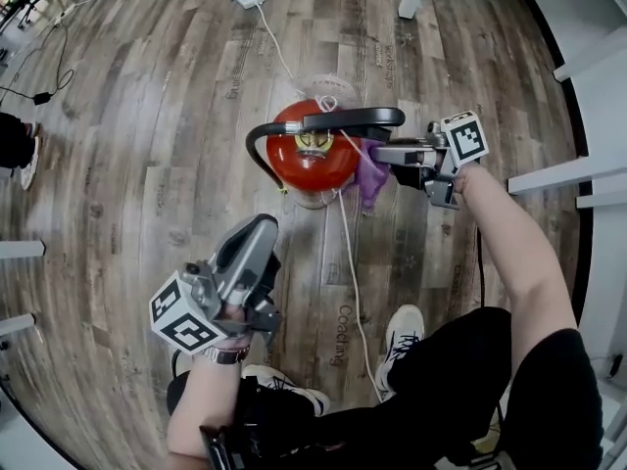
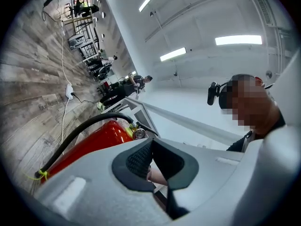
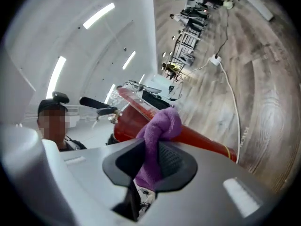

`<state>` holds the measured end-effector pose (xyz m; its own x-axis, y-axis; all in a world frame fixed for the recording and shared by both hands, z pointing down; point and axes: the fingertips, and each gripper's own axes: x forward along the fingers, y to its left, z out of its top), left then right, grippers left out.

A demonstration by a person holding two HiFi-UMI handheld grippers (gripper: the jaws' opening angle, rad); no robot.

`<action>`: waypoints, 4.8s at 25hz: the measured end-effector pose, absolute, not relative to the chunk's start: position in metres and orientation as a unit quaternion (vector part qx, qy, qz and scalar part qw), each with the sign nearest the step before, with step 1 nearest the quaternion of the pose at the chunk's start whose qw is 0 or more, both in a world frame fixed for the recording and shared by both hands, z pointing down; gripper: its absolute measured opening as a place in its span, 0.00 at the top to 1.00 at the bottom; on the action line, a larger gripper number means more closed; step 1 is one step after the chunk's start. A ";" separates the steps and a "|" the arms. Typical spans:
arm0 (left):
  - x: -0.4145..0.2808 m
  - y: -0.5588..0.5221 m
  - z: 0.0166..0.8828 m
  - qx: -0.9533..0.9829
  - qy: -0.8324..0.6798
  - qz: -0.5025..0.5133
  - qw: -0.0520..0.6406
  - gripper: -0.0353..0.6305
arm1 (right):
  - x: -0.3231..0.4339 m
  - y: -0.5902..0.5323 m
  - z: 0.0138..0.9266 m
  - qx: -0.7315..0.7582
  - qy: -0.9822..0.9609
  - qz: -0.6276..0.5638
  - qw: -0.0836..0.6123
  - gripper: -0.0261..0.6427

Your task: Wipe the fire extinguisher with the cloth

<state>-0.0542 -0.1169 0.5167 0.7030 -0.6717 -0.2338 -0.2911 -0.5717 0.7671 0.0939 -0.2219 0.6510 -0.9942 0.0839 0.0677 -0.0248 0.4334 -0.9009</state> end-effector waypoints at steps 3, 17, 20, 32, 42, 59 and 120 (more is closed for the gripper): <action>-0.058 -0.118 0.513 0.848 -0.285 -0.264 0.361 0.95 | 0.103 -0.225 0.614 -0.049 -0.859 0.505 0.077 0.86; -0.075 -0.115 0.511 0.845 -0.290 -0.268 0.361 0.95 | 0.187 -0.277 0.561 0.001 -0.856 0.451 0.253 0.86; -0.077 -0.113 0.509 0.846 -0.288 -0.268 0.361 0.95 | 0.202 -0.298 0.553 0.040 -0.854 0.441 0.273 0.86; -0.070 -0.110 0.513 0.845 -0.275 -0.267 0.373 0.95 | 0.062 -0.293 0.490 -0.141 -0.875 0.342 0.312 0.86; -0.030 -0.053 0.516 0.926 -0.227 -0.097 0.284 0.95 | 0.004 -0.281 0.554 -0.243 -0.810 0.350 0.402 0.86; -0.023 -0.051 0.534 0.896 -0.284 -0.089 0.331 0.95 | 0.033 -0.279 0.784 -0.119 -0.804 0.492 0.312 0.87; -0.042 -0.122 0.463 0.894 -0.194 -0.243 0.321 0.82 | 0.019 -0.079 0.468 0.091 -0.981 0.117 0.126 0.79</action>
<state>-0.0424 -0.1221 0.4627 0.8061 -0.5039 -0.3103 -0.1915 -0.7182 0.6689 0.0192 -0.0790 0.4684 -0.9514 -0.1494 0.2692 -0.2086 0.9559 -0.2069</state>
